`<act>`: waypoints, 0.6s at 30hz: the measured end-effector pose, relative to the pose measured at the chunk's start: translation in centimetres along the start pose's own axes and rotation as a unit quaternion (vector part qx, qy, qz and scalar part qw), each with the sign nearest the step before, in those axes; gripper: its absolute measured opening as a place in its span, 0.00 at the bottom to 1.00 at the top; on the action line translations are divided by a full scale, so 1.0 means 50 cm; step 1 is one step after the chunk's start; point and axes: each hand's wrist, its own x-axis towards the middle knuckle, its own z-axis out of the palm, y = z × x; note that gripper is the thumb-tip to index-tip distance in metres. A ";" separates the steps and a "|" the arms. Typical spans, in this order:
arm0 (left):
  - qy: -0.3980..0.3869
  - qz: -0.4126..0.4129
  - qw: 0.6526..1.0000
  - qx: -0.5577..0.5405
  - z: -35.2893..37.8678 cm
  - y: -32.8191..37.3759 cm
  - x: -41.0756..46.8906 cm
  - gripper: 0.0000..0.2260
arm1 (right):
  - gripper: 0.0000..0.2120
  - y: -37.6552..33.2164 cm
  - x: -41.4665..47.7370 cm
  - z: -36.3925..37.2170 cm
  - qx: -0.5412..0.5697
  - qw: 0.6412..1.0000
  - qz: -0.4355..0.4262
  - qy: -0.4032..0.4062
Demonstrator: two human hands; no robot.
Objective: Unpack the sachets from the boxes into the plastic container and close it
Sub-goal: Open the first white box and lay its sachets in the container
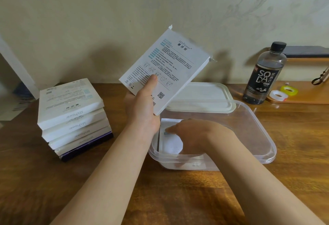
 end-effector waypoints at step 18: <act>-0.079 0.038 0.992 0.085 -0.005 0.000 0.003 0.12 | 0.03 0.072 -0.185 -0.143 0.230 0.918 0.057 0.319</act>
